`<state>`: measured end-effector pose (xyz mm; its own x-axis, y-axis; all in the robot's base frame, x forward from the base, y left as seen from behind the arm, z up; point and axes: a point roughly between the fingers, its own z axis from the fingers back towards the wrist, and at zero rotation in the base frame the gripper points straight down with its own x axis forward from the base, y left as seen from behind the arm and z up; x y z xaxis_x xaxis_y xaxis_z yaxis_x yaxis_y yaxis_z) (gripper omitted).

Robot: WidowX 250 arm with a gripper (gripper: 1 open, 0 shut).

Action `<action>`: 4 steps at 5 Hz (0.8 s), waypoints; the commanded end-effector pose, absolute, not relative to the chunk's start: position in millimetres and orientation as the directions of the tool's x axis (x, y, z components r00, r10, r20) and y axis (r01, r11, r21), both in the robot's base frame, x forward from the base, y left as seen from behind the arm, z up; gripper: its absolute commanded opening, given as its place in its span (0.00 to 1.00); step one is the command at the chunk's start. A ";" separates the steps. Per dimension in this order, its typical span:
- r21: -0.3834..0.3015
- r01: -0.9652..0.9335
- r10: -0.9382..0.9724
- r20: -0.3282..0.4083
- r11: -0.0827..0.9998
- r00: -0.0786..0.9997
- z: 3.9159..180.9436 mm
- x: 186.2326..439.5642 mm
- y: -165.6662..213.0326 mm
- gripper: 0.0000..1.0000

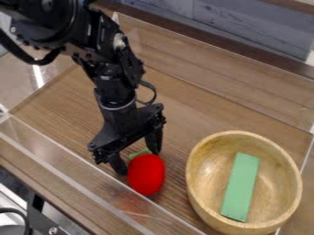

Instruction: Move the red object to the right side of the table

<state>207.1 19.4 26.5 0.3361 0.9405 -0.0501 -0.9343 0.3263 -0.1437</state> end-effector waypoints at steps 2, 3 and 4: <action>-0.152 -0.934 0.946 0.028 0.324 0.324 24.4 211.3 17.8 1.00; -0.146 -0.931 0.942 0.062 0.335 0.329 23.8 212.0 16.3 1.00; -0.136 -0.929 0.938 0.092 0.345 0.335 24.0 212.6 15.5 1.00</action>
<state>209.9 15.8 21.1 0.3346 0.9386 0.0847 -0.9313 0.3430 -0.1225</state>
